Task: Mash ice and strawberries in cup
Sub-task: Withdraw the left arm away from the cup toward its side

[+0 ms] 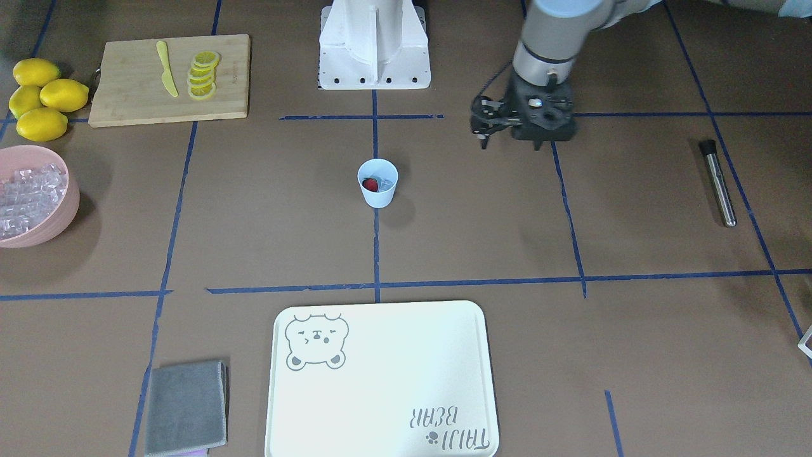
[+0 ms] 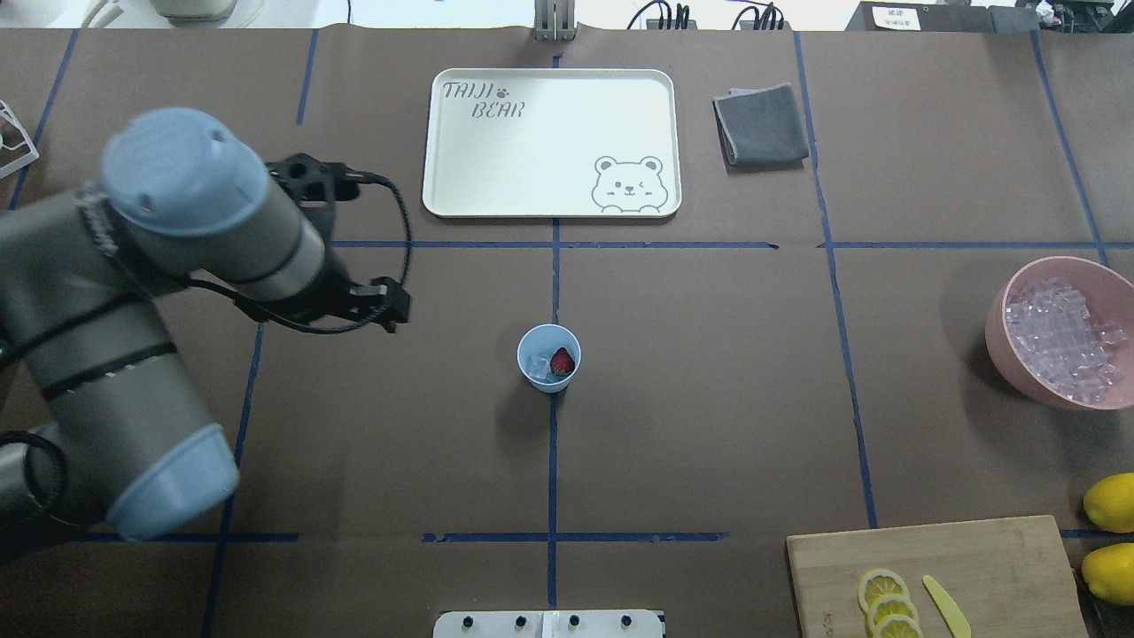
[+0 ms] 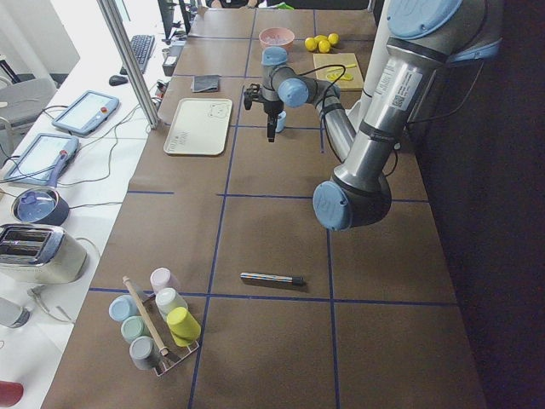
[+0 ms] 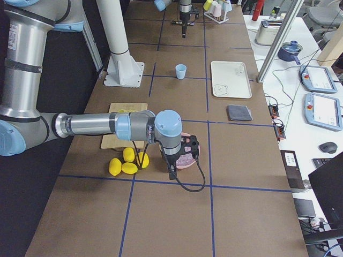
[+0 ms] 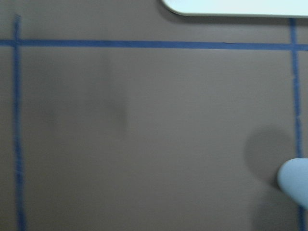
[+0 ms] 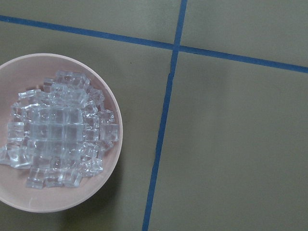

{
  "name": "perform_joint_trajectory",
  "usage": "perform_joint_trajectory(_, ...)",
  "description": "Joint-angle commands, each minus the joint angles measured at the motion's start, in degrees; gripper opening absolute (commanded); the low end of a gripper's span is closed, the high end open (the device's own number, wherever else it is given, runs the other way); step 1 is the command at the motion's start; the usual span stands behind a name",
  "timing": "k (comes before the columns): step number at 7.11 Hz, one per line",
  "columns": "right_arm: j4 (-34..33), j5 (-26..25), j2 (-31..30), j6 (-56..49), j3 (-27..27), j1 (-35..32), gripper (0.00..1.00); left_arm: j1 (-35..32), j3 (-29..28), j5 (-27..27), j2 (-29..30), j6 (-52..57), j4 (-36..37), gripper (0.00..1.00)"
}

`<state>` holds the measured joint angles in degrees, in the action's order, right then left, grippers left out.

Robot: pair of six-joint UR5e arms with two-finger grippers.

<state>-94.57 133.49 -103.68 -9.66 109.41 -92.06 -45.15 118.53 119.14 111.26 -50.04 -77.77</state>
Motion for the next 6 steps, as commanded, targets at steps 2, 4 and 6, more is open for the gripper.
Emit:
perform_joint_trajectory(2, 0.00, 0.19, -0.03, 0.07, 0.10, 0.04, 0.99, -25.26, -5.80, 14.59, -12.46, 39.11, 0.17, 1.00)
perform_joint_trajectory(4, 0.00, 0.19, -0.03, 0.08, 0.19, 0.04, 0.99, -37.85, -19.06, 20.06, -13.79, 60.05, -0.45, 1.00)
perform_joint_trajectory(6, 0.00, 0.19, -0.03, 0.08, 0.19, -0.04, 0.99, -39.84, -22.37, 20.35, -17.11, 63.58, -4.46, 1.00)
